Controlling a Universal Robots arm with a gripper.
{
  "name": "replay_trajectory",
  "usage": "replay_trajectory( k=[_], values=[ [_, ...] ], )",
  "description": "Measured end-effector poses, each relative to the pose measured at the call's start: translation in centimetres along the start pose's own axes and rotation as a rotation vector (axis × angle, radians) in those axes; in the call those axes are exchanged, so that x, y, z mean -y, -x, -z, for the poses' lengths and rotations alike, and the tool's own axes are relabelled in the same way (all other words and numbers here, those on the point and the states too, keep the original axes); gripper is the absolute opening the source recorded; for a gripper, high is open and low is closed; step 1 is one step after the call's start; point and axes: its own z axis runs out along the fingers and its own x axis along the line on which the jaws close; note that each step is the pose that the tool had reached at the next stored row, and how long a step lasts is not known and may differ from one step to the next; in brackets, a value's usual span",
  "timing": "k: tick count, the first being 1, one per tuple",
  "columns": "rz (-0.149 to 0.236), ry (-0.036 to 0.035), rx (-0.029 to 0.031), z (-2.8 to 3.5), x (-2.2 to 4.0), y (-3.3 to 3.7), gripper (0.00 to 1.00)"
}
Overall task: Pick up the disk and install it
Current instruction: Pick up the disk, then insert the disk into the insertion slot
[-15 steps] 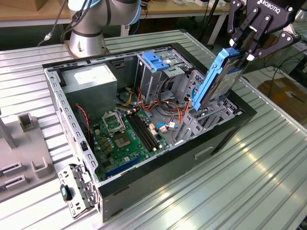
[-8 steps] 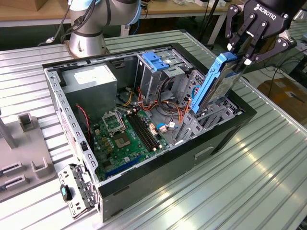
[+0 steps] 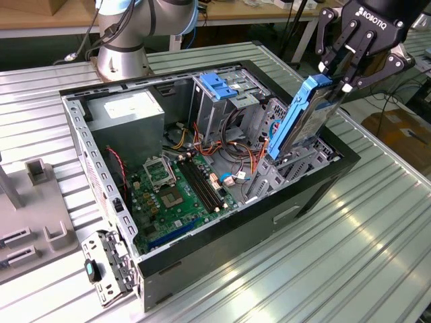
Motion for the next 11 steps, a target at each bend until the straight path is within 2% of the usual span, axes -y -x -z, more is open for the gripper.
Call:
replay_trajectory(
  k=[9, 11],
  values=[
    [0.0, 0.0, 0.0001, -0.04, 0.0, 0.0, 0.35],
    [0.0, 0.0, 0.0001, -0.29, -0.01, -0.01, 0.35]
  ],
)
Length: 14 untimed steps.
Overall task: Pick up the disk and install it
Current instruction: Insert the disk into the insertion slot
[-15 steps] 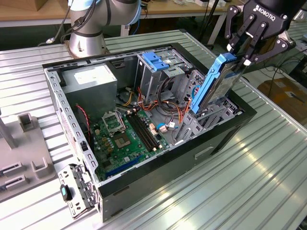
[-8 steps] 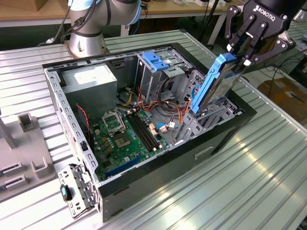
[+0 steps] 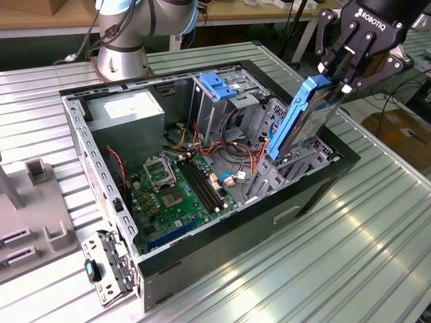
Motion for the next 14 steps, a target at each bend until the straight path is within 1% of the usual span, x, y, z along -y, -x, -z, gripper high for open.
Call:
replay_trajectory(
  k=[2, 6, 9, 14],
  values=[
    [0.0, 0.0, 0.0, -0.26, -0.01, -0.01, 0.35],
    [0.0, 0.0, 0.0, -0.28, 0.11, -0.01, 0.35],
    [0.0, 0.0, 0.0001, -0.73, 0.1, -0.02, 0.35],
    [0.0, 0.0001, 0.0001, -0.73, 0.23, -0.02, 0.35]
  ],
)
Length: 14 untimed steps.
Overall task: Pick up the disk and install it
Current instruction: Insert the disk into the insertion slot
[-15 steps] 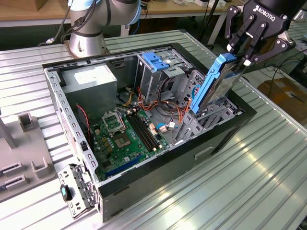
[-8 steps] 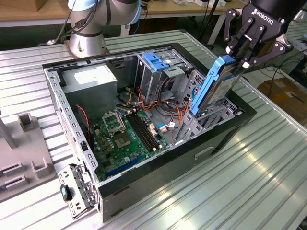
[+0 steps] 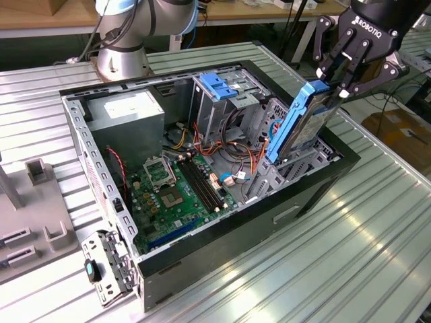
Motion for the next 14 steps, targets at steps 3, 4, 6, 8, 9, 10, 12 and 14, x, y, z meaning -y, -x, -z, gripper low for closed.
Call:
replay_trajectory(
  k=[3, 4, 6, 8, 9, 10, 12, 14],
  values=[
    [0.0, 0.0, -0.0002, -0.04, 0.0, 0.0, 0.35],
    [0.0, 0.0, -0.0002, -0.09, 0.0, 0.0, 0.35],
    [0.0, 0.0, -0.0002, -0.23, 0.0, -0.01, 0.35],
    [0.0, -0.0001, -0.0001, -0.42, 0.0, -0.02, 0.35],
    [0.0, 0.0, -0.0001, -0.53, 0.0, -0.03, 0.35],
    [0.0, 0.0, -0.0002, -0.61, -0.01, -0.03, 0.35],
    [0.0, 0.0, -0.0002, -0.8, -0.01, -0.04, 0.35],
    [0.0, 0.0, -0.0001, -1.06, -0.01, -0.04, 0.35]
  ],
)
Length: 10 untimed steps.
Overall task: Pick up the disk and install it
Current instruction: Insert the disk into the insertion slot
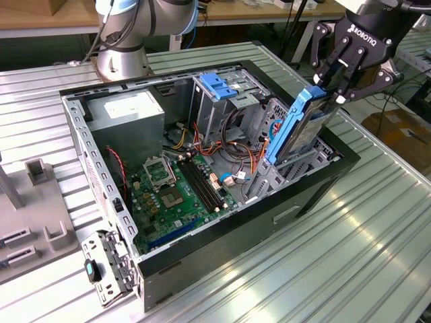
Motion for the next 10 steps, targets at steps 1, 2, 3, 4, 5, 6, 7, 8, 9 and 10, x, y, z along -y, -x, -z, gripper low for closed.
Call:
replay_trajectory(
  k=[1, 2, 3, 4, 5, 6, 7, 8, 9, 10],
  values=[
    [0.0, 0.0, 0.0, -0.19, 0.0, -0.01, 0.35],
    [0.0, 0.0, 0.0, -0.34, -0.01, -0.01, 0.35],
    [0.0, 0.0, 0.0001, -0.55, -0.01, -0.02, 0.35],
    [0.0, 0.0, 0.0, -0.72, -0.01, -0.02, 0.35],
    [0.0, 0.0, 0.0, -0.9, -0.02, -0.03, 0.35],
    [0.0, 0.0, 0.0, -1.06, -0.02, -0.03, 0.35],
    [0.0, 0.0, 0.0, -1.38, -0.03, -0.05, 0.35],
    [0.0, 0.0, 0.0, -1.55, -0.03, -0.05, 0.35],
    [0.0, 0.0, 0.0001, -1.77, -0.03, -0.06, 0.35],
    [0.0, 0.0, -0.0001, -1.93, -0.04, -0.06, 0.35]
  ],
)
